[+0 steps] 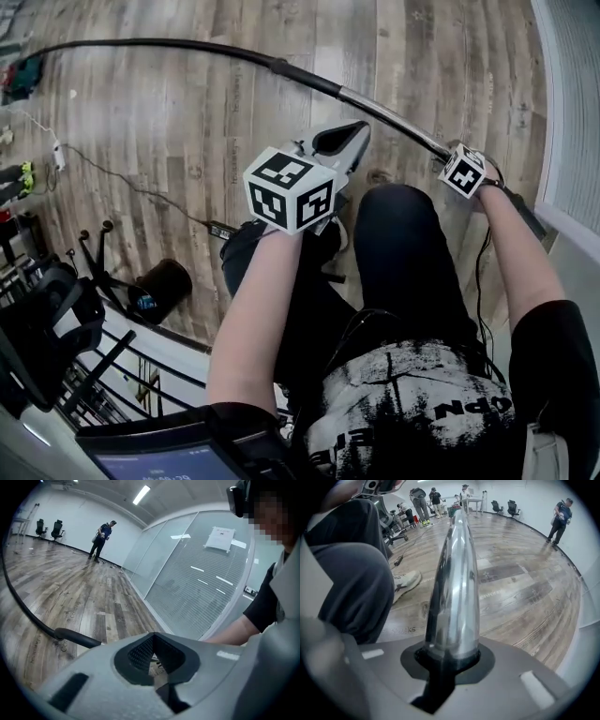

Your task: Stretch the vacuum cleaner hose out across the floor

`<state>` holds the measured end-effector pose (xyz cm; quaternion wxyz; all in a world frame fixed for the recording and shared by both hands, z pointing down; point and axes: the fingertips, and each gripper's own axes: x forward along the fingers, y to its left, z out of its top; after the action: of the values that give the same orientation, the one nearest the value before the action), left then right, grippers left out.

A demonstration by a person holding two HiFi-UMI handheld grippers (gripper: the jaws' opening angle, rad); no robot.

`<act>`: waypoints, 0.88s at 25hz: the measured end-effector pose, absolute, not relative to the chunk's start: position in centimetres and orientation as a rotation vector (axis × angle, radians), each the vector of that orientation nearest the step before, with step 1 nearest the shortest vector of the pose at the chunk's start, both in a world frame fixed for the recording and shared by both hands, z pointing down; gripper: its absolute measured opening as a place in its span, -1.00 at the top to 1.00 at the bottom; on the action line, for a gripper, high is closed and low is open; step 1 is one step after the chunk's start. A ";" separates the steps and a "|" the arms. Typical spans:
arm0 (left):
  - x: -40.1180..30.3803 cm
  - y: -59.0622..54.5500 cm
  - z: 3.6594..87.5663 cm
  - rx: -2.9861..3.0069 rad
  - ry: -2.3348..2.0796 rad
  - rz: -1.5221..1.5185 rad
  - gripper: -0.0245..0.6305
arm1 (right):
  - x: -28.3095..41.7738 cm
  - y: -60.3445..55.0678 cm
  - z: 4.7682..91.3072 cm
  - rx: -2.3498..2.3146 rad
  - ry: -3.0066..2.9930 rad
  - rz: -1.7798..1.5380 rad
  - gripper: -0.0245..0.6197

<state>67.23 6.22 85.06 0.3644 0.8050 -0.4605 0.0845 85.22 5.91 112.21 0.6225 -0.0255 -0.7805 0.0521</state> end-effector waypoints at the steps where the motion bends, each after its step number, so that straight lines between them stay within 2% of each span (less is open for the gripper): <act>1: 67.9 6.3 85.7 2.081 -1.183 0.225 0.93 | 86.1 5.8 113.9 -0.044 -1.795 0.128 0.71; 10: 72.1 6.8 85.2 2.129 -1.185 0.201 0.93 | 87.9 5.2 120.0 -0.003 -1.822 0.128 0.73; 22: 72.1 9.2 85.7 2.059 -1.272 0.248 0.93 | 89.8 5.0 125.6 -0.006 -1.807 0.156 0.73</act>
<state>72.11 9.21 85.72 0.3470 0.7937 -0.4904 0.0957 89.77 5.00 125.60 0.6162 -0.0026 -0.7847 0.0679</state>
